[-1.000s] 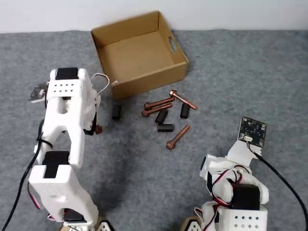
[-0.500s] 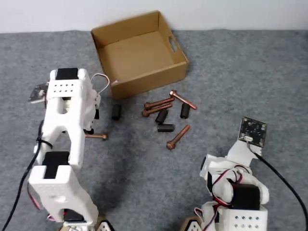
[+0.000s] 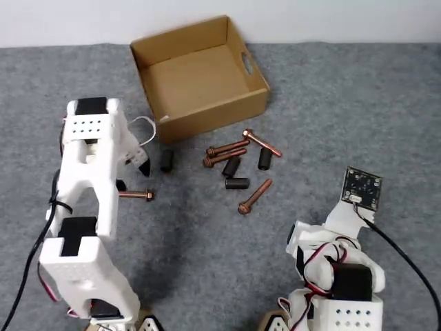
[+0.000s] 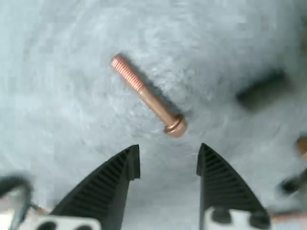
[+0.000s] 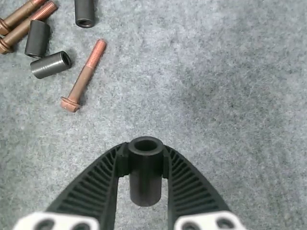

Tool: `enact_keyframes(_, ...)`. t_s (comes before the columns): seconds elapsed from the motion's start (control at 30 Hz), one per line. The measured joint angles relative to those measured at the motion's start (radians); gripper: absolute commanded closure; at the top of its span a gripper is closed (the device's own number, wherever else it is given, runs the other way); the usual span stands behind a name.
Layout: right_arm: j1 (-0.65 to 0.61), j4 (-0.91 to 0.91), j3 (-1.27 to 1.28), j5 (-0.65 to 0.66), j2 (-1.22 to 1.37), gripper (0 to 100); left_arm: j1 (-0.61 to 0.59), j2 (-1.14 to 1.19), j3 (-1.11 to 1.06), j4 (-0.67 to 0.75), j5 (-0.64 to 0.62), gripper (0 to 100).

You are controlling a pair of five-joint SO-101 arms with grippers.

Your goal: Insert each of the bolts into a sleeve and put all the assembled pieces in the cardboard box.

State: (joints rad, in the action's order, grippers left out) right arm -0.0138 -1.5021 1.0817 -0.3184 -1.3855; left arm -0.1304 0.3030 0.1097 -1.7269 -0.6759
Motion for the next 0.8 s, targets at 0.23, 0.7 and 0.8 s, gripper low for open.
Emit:
enact_keyframes(0.23,0.000,0.000,0.000,0.000,0.000,99.1,-0.069,0.000,0.000,0.006,0.783,80)
enact_keyframes(0.7,0.000,0.000,0.000,0.000,0.000,99.1,-0.026,0.097,0.000,0.132,1.722,80)
enact_keyframes(0.8,0.000,0.000,0.000,0.000,0.000,99.1,-0.020,0.150,0.000,0.132,1.743,80)
